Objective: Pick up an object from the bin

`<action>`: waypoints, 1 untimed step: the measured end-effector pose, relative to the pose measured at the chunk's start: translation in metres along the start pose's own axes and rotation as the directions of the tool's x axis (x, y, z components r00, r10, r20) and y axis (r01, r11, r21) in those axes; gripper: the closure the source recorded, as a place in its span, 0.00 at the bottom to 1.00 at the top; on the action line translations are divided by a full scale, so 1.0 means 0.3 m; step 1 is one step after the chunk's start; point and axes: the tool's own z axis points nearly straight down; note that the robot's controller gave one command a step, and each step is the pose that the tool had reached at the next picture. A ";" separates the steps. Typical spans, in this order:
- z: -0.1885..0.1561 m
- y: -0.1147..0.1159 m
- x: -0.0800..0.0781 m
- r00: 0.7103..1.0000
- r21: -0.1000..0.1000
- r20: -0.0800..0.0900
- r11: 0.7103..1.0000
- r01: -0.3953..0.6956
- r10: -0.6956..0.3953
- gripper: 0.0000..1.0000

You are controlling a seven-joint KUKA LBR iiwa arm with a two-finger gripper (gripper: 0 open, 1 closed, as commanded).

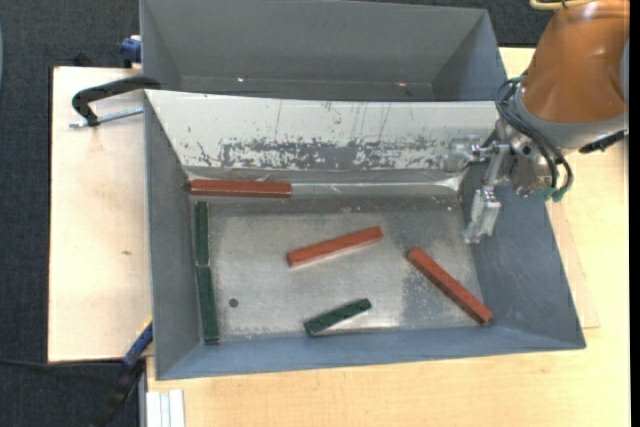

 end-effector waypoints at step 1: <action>0.222 0.105 0.019 0.992 -0.002 -0.004 0.992 -0.123 0.123 0.00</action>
Offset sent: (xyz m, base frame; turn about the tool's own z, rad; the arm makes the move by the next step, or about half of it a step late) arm -0.0282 -0.0138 -0.1164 -0.0267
